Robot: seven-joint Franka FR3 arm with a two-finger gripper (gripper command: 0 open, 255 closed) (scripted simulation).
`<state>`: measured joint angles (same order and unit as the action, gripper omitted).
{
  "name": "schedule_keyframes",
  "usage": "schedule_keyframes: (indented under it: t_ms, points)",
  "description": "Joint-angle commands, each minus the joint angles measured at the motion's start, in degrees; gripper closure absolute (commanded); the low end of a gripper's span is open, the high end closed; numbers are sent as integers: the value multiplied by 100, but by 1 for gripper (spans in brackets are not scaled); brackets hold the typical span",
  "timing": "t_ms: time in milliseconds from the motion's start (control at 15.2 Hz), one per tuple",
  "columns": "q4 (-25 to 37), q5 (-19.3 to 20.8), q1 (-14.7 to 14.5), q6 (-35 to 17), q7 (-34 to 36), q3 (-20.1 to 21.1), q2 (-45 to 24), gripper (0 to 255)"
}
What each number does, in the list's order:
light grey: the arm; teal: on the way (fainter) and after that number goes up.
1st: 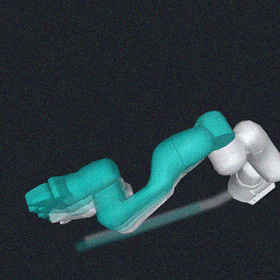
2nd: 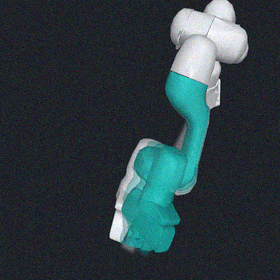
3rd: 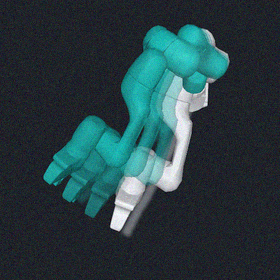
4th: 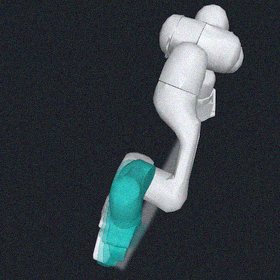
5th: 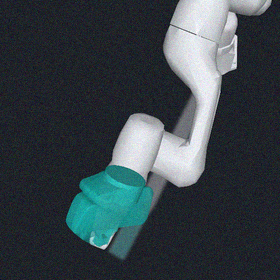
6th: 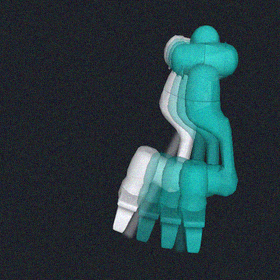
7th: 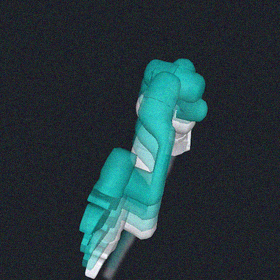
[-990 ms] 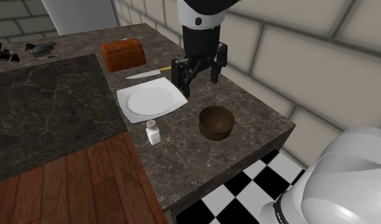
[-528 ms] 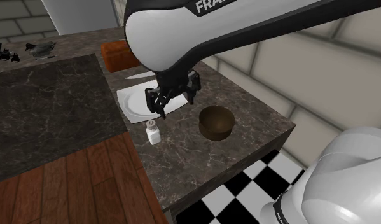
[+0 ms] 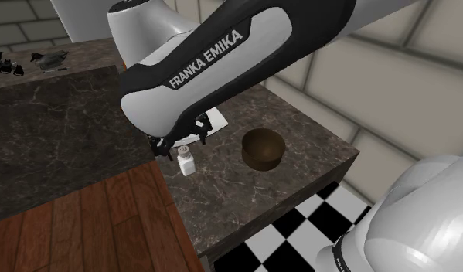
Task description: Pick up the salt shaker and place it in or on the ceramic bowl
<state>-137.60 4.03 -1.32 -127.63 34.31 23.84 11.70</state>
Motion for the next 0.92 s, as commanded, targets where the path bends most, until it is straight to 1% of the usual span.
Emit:
schedule_keyframes:
  t_ms: [0,462,858]
  points:
    - [72,140,12,-163,233,97,-254,0]
    - [-158,438,91,-760,444,114,-669,0]
    - [-158,439,89,-760,444,113,-669,0]
